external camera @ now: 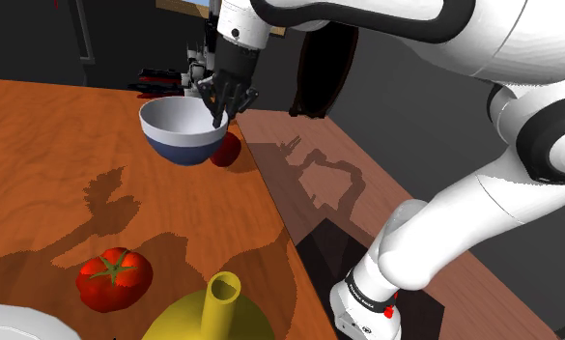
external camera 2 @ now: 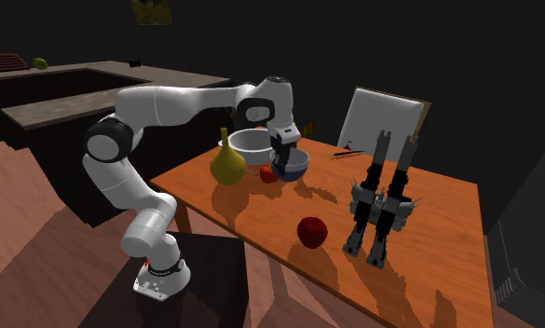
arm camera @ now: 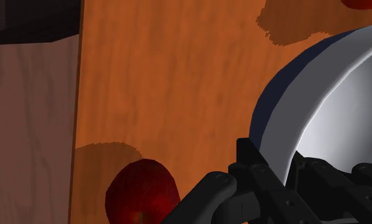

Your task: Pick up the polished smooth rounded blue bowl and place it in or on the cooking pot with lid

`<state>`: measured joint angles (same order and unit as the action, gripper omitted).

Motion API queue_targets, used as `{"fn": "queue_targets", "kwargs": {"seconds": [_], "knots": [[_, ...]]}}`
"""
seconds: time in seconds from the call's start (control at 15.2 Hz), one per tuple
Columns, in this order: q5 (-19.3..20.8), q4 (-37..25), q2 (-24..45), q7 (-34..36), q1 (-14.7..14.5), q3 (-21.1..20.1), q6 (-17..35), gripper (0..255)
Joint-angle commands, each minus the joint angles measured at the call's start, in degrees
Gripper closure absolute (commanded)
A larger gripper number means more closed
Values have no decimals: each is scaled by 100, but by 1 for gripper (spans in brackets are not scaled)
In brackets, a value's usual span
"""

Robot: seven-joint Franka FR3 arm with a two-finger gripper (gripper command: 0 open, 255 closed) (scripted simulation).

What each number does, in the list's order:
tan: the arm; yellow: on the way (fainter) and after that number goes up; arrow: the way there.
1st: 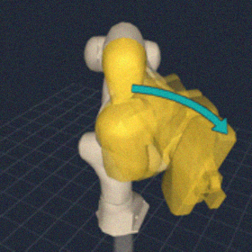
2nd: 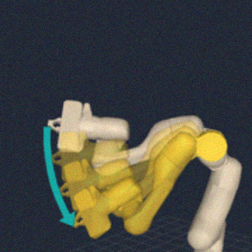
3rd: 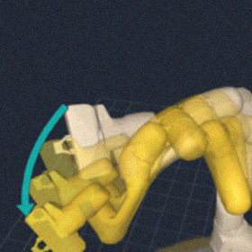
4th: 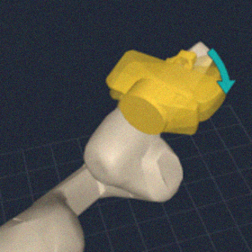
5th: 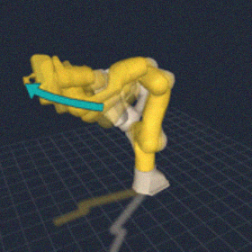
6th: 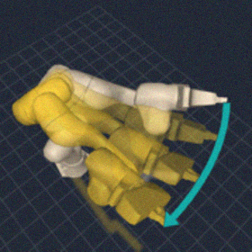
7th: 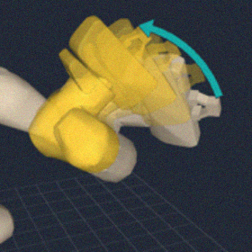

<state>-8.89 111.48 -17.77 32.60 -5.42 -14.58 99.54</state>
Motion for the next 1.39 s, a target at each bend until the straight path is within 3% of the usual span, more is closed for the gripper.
{"fn": "queue_targets", "kwargs": {"seconds": [0.0, 0.26, 0.79, 1.32], "knots": [[12, -192, 33, 29, 2, -3, -156, 255], [35, -573, 106, 65, 11, 5, -463, 255], [-71, -694, 69, 1185, -370, -744, -479, 255], [36, -1238, 468, 2427, -709, -1608, -507, 255]]}}
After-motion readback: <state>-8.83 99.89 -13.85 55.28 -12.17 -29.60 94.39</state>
